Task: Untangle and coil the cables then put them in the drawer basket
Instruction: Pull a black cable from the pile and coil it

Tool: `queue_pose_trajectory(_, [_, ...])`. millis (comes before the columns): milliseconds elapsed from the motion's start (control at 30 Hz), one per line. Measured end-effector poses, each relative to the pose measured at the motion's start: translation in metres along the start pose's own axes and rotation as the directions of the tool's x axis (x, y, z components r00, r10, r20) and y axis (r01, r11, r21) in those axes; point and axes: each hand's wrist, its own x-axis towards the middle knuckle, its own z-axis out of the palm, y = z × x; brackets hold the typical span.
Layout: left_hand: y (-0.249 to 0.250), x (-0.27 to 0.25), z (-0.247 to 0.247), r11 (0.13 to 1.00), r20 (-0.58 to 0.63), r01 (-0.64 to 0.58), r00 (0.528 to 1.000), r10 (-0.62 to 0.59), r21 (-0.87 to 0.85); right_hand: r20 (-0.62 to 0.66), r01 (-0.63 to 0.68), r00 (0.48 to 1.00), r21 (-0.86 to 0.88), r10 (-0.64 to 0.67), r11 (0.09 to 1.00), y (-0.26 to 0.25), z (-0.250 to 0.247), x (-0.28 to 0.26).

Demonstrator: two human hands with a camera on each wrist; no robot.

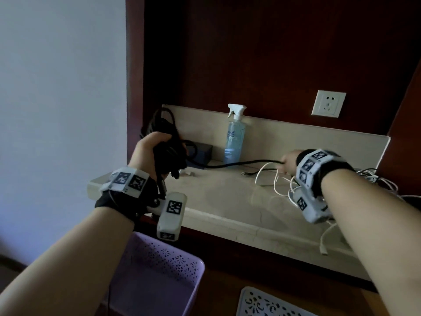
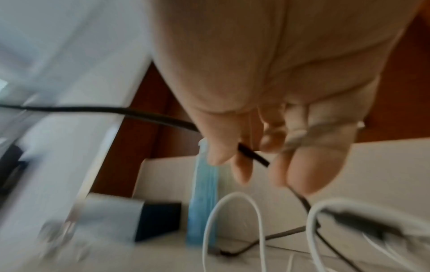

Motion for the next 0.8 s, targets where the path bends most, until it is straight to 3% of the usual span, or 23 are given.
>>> queue_pose_trajectory(67, [-0.004, -0.004, 0.005, 0.985, 0.022, 0.071, 0.997, -0.076, 0.156, -0.119, -0.06, 0.989, 0.186, 0.083, 0.981, 0.009, -0.017, 0.001])
queue_pose_trajectory(100, [-0.006, -0.007, 0.008, 0.972, 0.031, 0.093, 0.994, -0.102, 0.216, -0.241, -0.037, 0.965, 0.276, 0.107, 0.961, 0.01, -0.027, -0.001])
queue_pose_trajectory(133, [-0.009, -0.01, 0.013, 0.96, 0.038, 0.096, 0.993, -0.11, 0.264, -0.395, 0.025, 0.909, 0.363, 0.13, 0.932, 0.01, -0.039, -0.005])
queue_pose_trajectory(200, [-0.016, -0.012, 0.024, 0.943, 0.05, 0.053, 0.996, -0.074, 0.328, -0.68, 0.249, 0.72, 0.434, 0.134, 0.866, 0.007, -0.059, -0.018])
queue_pose_trajectory(233, [-0.02, -0.013, 0.029, 0.935, 0.057, 0.029, 0.997, -0.053, 0.353, -0.756, 0.343, 0.647, 0.41, 0.104, 0.845, 0.007, -0.067, -0.026])
queue_pose_trajectory(300, [-0.024, -0.014, 0.038, 0.922, 0.078, 0.002, 0.996, -0.035, 0.388, -0.805, 0.473, 0.593, 0.351, 0.003, 0.808, 0.008, -0.075, -0.034])
queue_pose_trajectory(433, [-0.029, -0.014, 0.043, 0.944, 0.113, -0.016, 0.993, -0.023, 0.33, -0.815, 0.558, 0.573, 0.306, -0.091, 0.772, 0.022, -0.073, -0.051])
queue_pose_trajectory(600, [-0.03, -0.022, 0.047, 0.966, 0.157, -0.03, 0.988, -0.011, 0.259, -0.782, 0.484, 0.608, 0.226, -0.139, 0.845, 0.029, -0.063, -0.084])
queue_pose_trajectory(733, [-0.03, -0.038, 0.053, 0.972, 0.197, -0.041, 0.98, -0.006, 0.233, -0.713, 0.407, 0.679, 0.173, -0.171, 0.897, 0.027, -0.051, -0.095])
queue_pose_trajectory(800, [-0.031, -0.046, 0.054, 0.974, 0.227, -0.045, 0.974, -0.007, 0.221, -0.641, 0.332, 0.76, 0.243, -0.106, 0.912, 0.033, -0.044, -0.099])
